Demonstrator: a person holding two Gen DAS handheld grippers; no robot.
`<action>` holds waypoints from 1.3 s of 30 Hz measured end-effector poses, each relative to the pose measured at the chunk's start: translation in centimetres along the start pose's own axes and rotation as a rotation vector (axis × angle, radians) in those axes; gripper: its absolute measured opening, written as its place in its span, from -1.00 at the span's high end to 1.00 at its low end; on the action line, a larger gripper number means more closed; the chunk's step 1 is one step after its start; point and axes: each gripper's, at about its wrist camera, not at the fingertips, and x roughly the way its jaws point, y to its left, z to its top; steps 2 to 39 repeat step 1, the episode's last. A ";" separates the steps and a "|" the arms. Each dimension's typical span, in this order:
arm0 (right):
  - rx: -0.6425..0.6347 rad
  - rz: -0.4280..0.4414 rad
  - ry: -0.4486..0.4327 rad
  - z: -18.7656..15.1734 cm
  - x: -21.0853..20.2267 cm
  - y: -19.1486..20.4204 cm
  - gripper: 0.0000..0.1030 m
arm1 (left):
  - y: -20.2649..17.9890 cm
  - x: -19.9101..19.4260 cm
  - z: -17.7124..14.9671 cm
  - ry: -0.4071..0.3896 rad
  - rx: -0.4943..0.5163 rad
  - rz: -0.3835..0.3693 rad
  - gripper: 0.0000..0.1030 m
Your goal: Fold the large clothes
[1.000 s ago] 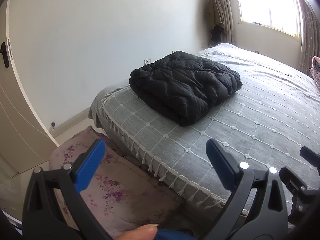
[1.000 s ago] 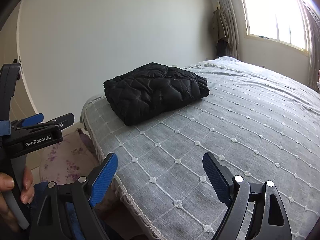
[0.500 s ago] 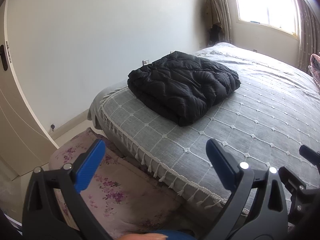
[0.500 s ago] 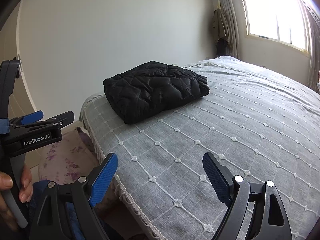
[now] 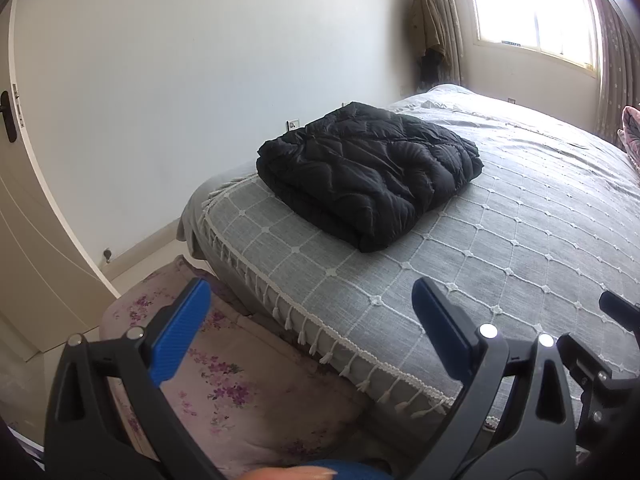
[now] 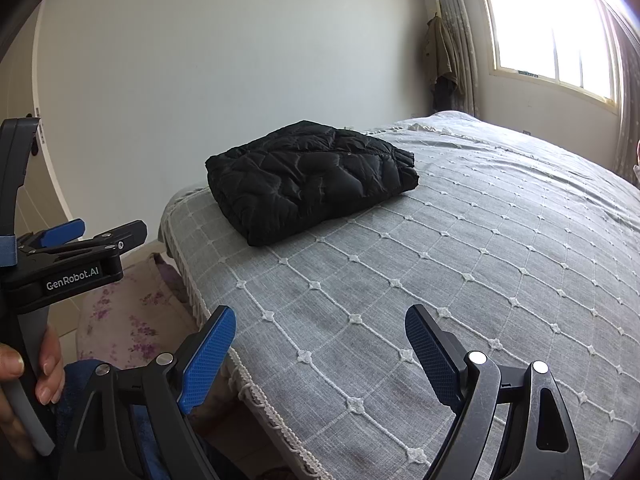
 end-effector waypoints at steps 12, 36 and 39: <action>0.000 -0.001 0.001 0.0 0.1 0.0 -0.71 | 0.0 0.0 0.0 0.000 0.000 0.000 -0.95; 0.000 -0.001 0.001 0.0 0.1 0.0 -0.71 | 0.0 0.0 0.0 0.000 0.000 0.000 -0.95; 0.000 -0.001 0.001 0.0 0.1 0.0 -0.71 | 0.0 0.0 0.0 0.000 0.000 0.000 -0.95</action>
